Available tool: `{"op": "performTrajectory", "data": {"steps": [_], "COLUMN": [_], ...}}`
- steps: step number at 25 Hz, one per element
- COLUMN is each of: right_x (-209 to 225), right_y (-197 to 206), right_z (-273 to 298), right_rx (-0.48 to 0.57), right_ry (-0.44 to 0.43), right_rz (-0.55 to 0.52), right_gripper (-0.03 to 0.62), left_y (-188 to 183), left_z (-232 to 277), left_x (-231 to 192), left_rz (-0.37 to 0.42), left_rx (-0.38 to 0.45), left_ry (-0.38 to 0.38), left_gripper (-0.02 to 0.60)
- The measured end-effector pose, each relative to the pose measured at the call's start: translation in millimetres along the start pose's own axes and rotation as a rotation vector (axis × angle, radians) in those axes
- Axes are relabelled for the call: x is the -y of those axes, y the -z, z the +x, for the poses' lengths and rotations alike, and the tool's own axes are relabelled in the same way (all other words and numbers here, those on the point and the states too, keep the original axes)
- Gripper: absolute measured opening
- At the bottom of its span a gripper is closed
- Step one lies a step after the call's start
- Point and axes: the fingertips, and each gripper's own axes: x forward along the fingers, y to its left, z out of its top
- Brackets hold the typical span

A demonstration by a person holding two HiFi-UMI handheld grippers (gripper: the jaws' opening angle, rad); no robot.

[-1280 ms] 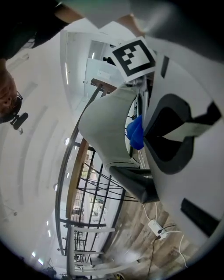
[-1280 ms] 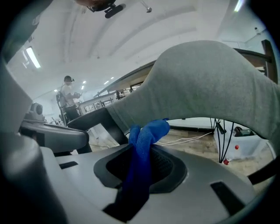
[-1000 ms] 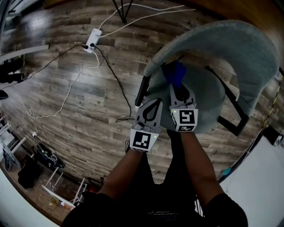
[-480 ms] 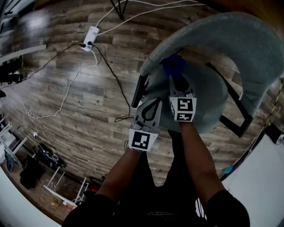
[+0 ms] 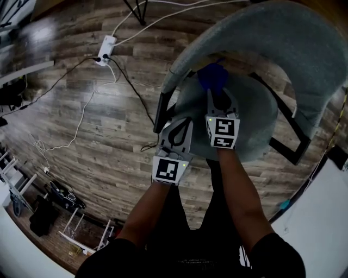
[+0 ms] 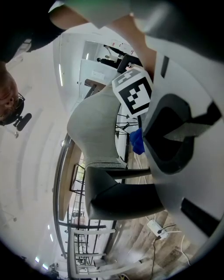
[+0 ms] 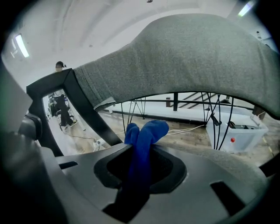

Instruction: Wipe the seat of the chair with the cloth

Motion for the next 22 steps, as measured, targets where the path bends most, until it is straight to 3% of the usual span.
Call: {"op": "performTrajectory", "data": {"steps": [7,14,19,22], "right_x": [33.3,80.2,109.5,130.3], "right_y": [5.1,15.8,23.9,31.9], "right_z": [-14.1,-35.4,-52.5,-65.9], "right_rx": [-0.006,-0.013,-0.025,-0.033], "right_ry": [0.111,0.227,0.312,0.365], "right_rz": [-0.003,0.030,0.040,0.048], "right_gripper": [0.091,0.091,0.091,0.091], "left_y": [0.2,-1.3,6.3,10.8], "left_z": [7.8,17.3,24.4,27.1], "left_x": [23.4,43.1,49.7,54.5], "left_rz": [0.132,0.129,0.076,0.093], "left_rx": [-0.006,-0.015,-0.044,-0.068], "left_ry": [0.060,0.101,0.116,0.126], "left_gripper": [0.002,0.002,0.002,0.002]}}
